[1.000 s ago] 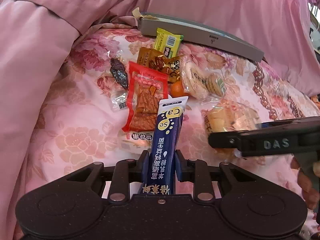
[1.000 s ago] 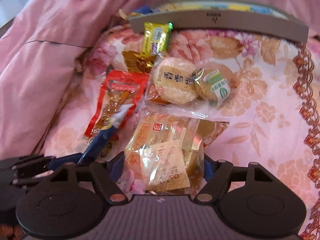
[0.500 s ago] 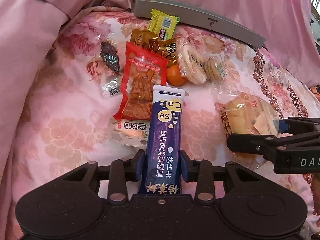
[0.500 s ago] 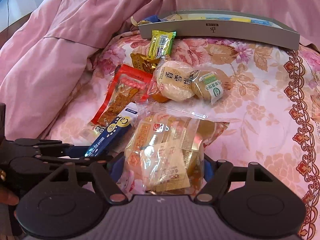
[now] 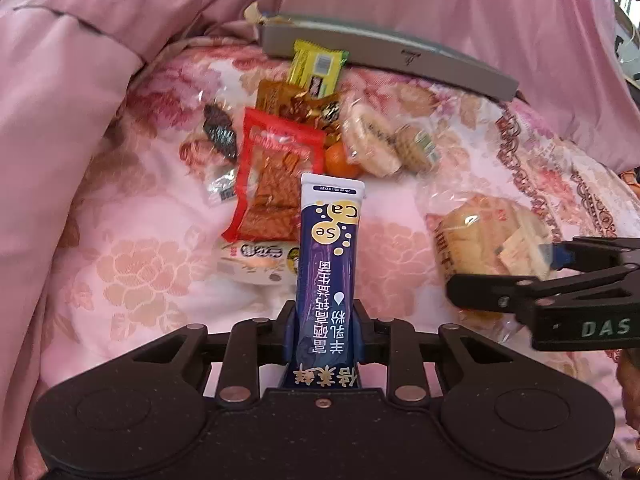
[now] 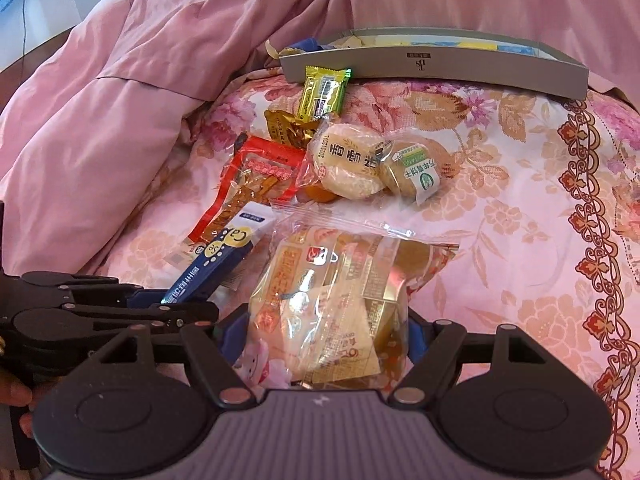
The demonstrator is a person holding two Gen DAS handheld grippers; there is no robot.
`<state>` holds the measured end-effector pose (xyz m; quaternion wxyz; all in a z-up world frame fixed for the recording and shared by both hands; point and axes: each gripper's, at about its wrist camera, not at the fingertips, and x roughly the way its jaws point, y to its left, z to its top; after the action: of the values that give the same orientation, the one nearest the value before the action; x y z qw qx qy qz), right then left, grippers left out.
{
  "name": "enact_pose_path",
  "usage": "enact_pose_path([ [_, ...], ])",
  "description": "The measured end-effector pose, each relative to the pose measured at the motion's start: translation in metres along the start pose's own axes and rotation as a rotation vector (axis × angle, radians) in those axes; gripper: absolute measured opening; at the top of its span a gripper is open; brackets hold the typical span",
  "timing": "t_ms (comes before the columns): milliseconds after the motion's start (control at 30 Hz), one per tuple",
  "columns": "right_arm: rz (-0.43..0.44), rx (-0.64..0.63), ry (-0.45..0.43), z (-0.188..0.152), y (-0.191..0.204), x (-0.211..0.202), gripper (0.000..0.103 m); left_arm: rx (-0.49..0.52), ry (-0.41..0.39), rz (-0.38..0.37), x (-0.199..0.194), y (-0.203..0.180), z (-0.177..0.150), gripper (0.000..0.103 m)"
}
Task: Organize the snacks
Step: 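Carry both snacks into the grey box and open both grippers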
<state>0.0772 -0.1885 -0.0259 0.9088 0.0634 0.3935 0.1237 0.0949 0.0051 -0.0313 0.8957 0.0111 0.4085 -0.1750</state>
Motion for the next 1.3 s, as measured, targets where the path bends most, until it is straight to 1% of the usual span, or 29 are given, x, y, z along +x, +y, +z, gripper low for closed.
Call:
enact_pose_path([
  [167, 0.003, -0.007, -0.017, -0.003, -0.001, -0.004, 0.078, 0.014, -0.046, -0.001, -0.007, -0.007, 0.000, 0.028],
  [300, -0.001, -0.015, -0.032, -0.002, -0.001, -0.007, 0.078, -0.002, -0.074, -0.002, -0.009, -0.006, 0.005, 0.028],
  [467, 0.002, -0.016, -0.057, 0.006, -0.005, -0.009, 0.078, -0.052, -0.132, -0.020, -0.010, -0.001, 0.023, 0.028],
  [600, 0.006, -0.013, -0.080, 0.023, -0.011, -0.008, 0.078, -0.121, -0.173, -0.031, -0.003, 0.005, 0.048, 0.028],
  [767, 0.003, -0.023, -0.124, 0.062, -0.023, -0.006, 0.078, -0.135, -0.235, -0.025, 0.010, 0.004, 0.101, 0.028],
  [900, -0.024, -0.067, -0.179, 0.104, -0.031, -0.003, 0.078, -0.159, -0.301, -0.042, 0.023, 0.003, 0.152, 0.028],
  [1033, -0.062, -0.107, -0.239, 0.150, -0.041, 0.004, 0.078, -0.183, -0.341, -0.046, 0.044, 0.004, 0.202, 0.028],
  [1200, -0.124, -0.093, -0.292, 0.203, -0.059, 0.019, 0.078, -0.209, -0.351, -0.033, 0.076, 0.007, 0.249, 0.028],
  [1300, -0.172, -0.100, -0.310, 0.228, -0.069, 0.033, 0.078, -0.228, -0.323, -0.029, 0.098, 0.009, 0.268, 0.028],
])
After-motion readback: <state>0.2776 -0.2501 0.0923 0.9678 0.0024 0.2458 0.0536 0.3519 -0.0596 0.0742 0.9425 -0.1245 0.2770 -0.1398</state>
